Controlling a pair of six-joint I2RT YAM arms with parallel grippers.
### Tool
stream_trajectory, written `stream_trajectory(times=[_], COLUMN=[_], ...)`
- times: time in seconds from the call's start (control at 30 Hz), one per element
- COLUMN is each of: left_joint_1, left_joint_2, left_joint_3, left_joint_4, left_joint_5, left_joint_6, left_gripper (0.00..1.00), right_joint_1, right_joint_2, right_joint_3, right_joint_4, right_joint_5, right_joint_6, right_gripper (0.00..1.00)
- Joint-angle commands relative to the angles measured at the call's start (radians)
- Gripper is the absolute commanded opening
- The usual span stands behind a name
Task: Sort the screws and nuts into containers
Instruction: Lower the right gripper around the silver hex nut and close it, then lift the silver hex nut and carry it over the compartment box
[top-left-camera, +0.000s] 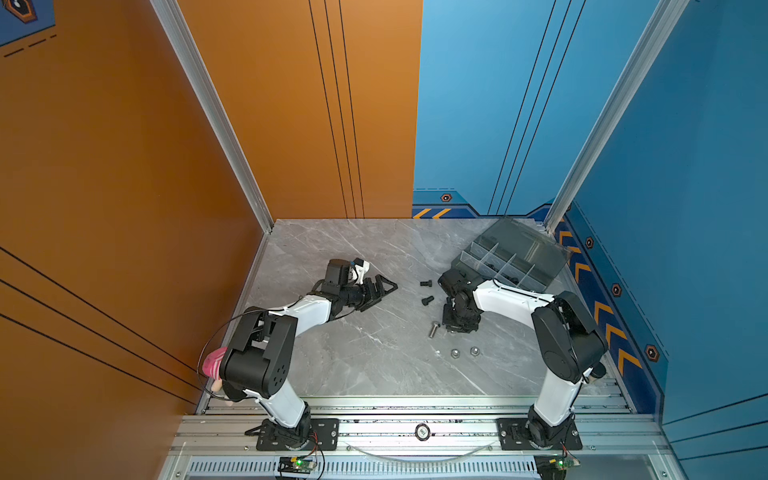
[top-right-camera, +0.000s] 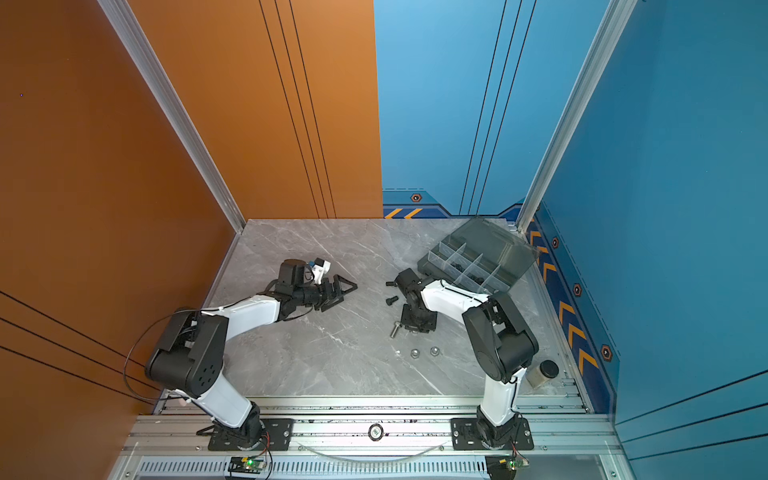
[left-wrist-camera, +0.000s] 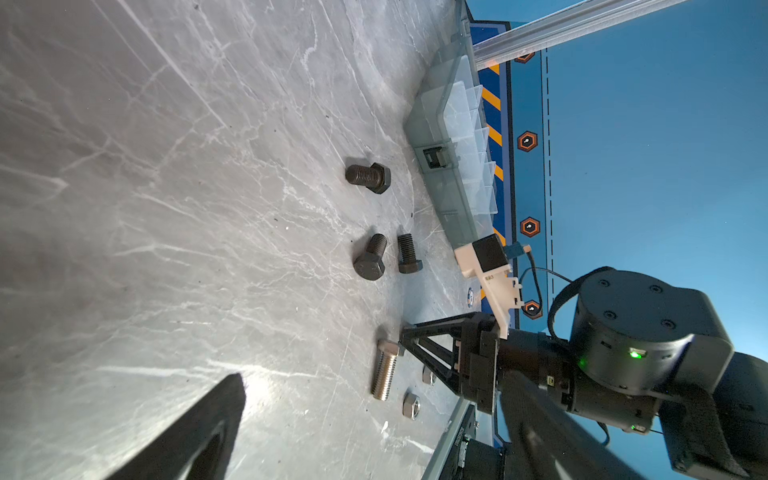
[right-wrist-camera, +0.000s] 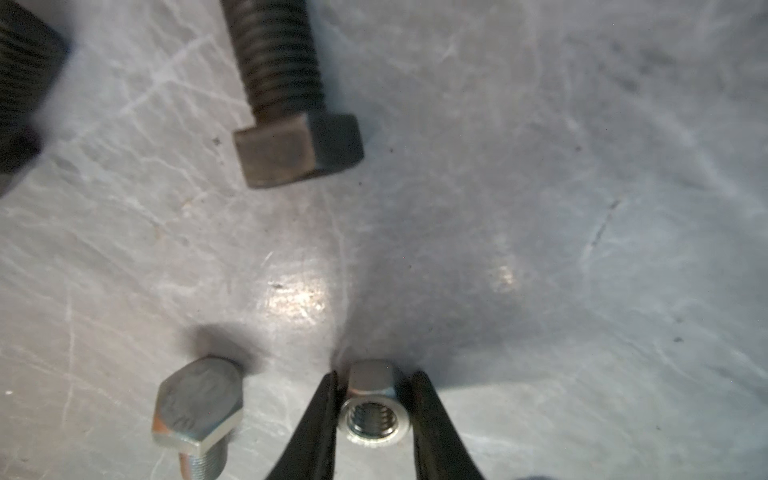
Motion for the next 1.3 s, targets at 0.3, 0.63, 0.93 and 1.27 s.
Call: stream_trajectory(times=[0.3, 0.63, 0.93, 1.27], left_joint_1=[0.009, 0.009, 0.009, 0.011], left_joint_2=[-0.007, -0.009, -0.012, -0.021], left_joint_3=[-0.013, -0.012, -0.016, -0.017], left_joint_4=[0.004, 0.004, 0.003, 0.004], left_joint_5=[0.012, 0.010, 0.009, 0.010], left_joint_6=[0.012, 0.010, 0.011, 0.011], left_gripper=[0.98, 0.98, 0.98, 0.98], right_joint_1=[0.000, -0.017, -0.058, -0.322], right_joint_2=[0.021, -0.013, -0.082, -0.241], right_joint_3=[-0.004, -0.009, -0.027, -0.003], right_joint_4=[-0.017, -0.017, 0.002, -0.034], right_joint_5=[0.027, 0.022, -0.022, -0.062], right_joint_6=[-0.022, -0.053, -0.078, -0.171], right_gripper=[0.03, 0.00, 0.00, 0.00])
